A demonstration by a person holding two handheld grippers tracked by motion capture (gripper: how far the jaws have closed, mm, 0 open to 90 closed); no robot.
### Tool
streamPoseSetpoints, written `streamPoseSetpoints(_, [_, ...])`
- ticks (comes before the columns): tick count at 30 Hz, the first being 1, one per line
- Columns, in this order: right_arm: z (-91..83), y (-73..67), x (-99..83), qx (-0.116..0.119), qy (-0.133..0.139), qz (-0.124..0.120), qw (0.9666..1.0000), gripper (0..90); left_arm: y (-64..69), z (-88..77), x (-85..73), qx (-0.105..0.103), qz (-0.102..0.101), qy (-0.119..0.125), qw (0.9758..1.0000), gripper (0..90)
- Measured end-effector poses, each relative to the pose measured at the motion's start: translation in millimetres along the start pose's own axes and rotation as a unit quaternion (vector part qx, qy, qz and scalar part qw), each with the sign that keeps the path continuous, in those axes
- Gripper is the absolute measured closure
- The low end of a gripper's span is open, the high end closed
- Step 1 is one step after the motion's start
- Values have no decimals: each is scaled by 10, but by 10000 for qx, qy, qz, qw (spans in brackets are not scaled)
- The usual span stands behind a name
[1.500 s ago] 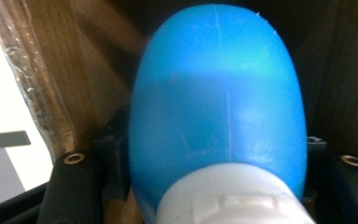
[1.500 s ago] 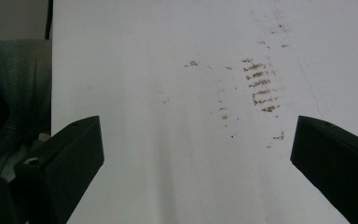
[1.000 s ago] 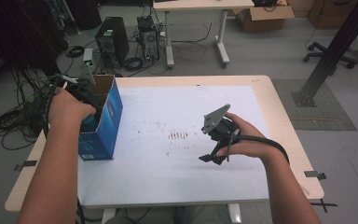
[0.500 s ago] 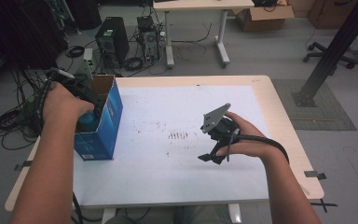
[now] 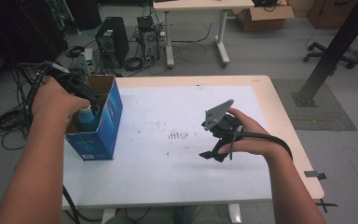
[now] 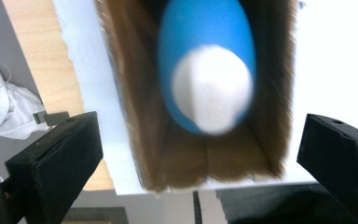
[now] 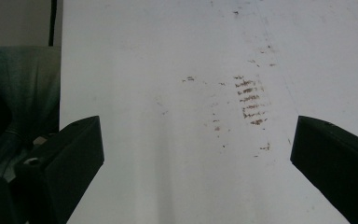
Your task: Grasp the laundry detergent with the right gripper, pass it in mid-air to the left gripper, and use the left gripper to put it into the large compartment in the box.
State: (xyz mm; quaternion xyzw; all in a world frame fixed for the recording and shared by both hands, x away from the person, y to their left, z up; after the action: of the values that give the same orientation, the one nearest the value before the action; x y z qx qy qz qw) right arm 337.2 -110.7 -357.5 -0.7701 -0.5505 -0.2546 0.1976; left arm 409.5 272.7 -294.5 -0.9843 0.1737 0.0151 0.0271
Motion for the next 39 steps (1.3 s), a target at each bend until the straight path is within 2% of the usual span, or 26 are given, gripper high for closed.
streamPoseSetpoints(6, [-63,-5,36,-14,9,-56,10000,27,132,-177,16,91,295,184,9994,3])
streamPoseSetpoints(11, [-133,14,59,-52,-51,-57,10000,27,259,-376,53,196,615,349,9973,3])
streamPoseSetpoints(16, [-236,63,102,-136,-80,-81,9998,27,418,-592,96,226,1029,534,9930,3])
streamPoseSetpoints(19, [-294,97,122,-179,-139,-101,9997,28,517,-704,118,205,1327,632,9889,3])
streamPoseSetpoints(22, [-347,126,140,-242,-232,-108,9994,28,630,-794,136,140,1658,664,9838,3])
streamPoseSetpoints(26, [-418,156,173,-308,-390,-162,9986,28,789,-867,151,-13,2154,664,9743,3])
streamPoseSetpoints(27, [-430,162,181,-322,-415,-181,9985,27,849,-882,155,-71,2398,671,9685,3])
streamPoseSetpoints(28, [-451,169,193,-345,-456,-198,9982,27,888,-888,155,-142,2511,670,9655,3])
streamPoseSetpoints(29, [-464,173,199,-349,-489,-213,9980,27,940,-893,153,-254,2669,662,9611,3])
streamPoseSetpoints(32, [-505,187,215,-382,-600,-248,9972,30,1092,-905,142,-409,3242,623,9431,3])
streamPoseSetpoints(33, [-524,190,221,-385,-632,-269,9969,29,1140,-899,136,-445,3435,604,9361,2])
streamPoseSetpoints(34, [-542,188,227,-367,-649,-291,9968,30,1186,-888,130,-403,3661,584,9279,2])
streamPoseSetpoints(35, [-559,184,232,-336,-680,-320,9966,30,1239,-865,119,-414,3839,506,9211,2])
streamPoseSetpoints(36, [-576,186,238,-328,-725,-345,9962,30,1275,-841,112,-452,3908,434,9184,2])
streamPoseSetpoints(38, [-585,190,245,-348,-782,-347,9957,30,1336,-807,107,-390,4058,381,9123,3])
streamPoseSetpoints(39, [-586,193,250,-351,-818,-365,9954,30,1368,-794,109,-416,4142,389,9084,2])
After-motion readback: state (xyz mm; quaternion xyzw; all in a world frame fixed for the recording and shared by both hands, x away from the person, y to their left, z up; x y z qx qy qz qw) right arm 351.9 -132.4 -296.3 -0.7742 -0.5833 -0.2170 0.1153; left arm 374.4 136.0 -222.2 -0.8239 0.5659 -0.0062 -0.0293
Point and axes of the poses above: each handheld gripper's, and its own axes: z roughly forward along the jaws, x roughly out of its top, y roughly to its right, the point moved 5 cm from there along z, roughly forward along the jaws, and after that the axes turned 14 degrees about z, right-handed, at the moved point
